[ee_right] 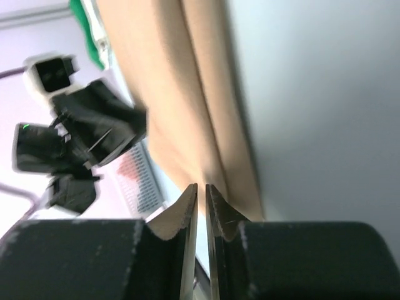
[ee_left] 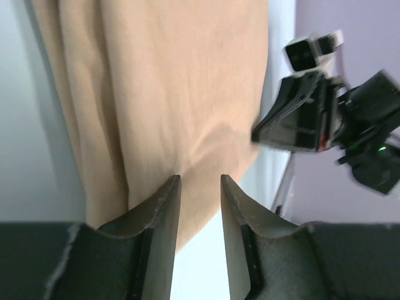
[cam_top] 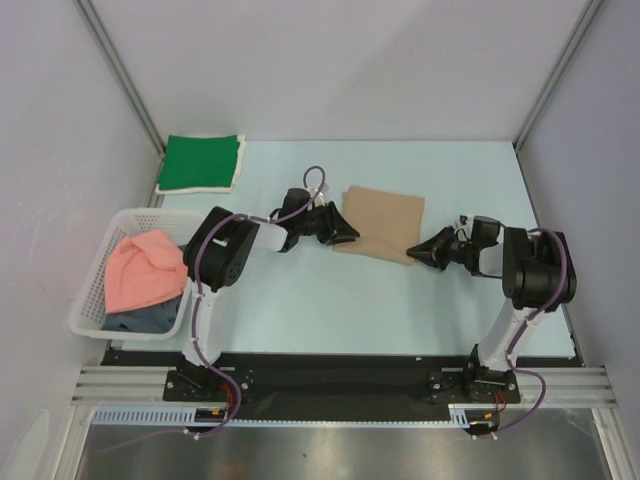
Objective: Fold and stack the t-shirts
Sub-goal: Fold the tshirt, then neatly place the folded tshirt to the corner
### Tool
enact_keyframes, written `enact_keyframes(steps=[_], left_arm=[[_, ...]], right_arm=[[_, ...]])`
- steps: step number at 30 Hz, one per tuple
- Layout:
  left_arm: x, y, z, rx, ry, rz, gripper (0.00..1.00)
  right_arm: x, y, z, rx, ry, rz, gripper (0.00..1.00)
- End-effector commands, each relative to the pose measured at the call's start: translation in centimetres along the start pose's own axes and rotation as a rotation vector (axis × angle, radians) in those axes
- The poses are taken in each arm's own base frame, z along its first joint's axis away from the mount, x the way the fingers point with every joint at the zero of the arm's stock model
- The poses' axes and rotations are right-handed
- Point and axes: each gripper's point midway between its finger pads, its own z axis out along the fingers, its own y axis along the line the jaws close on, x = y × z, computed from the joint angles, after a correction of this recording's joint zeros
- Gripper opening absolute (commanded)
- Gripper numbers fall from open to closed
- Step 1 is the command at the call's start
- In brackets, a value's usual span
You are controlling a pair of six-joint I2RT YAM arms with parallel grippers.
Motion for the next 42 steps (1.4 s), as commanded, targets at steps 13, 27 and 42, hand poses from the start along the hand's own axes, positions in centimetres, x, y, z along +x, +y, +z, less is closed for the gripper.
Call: enact_keyframes(steps=[13, 27, 42], left_arm=[[-3.2, -7.2, -17.8, -0.396, -0.214, 0.283, 0.55], [1.4, -4.7, -25.6, -0.420, -0.325, 0.091, 0.62], [0.5, -3.0, -30.0, -0.459, -0.390, -0.022, 0.57]], right_arm=[[-1.0, 7.0, -8.8, 0.512, -0.118, -0.467, 0.60], [10.4, 12.7, 1.1, 0.606, 0.013, -2.010, 1.00], [12.3, 9.4, 11.9, 0.604, 0.309, -2.411, 0.90]])
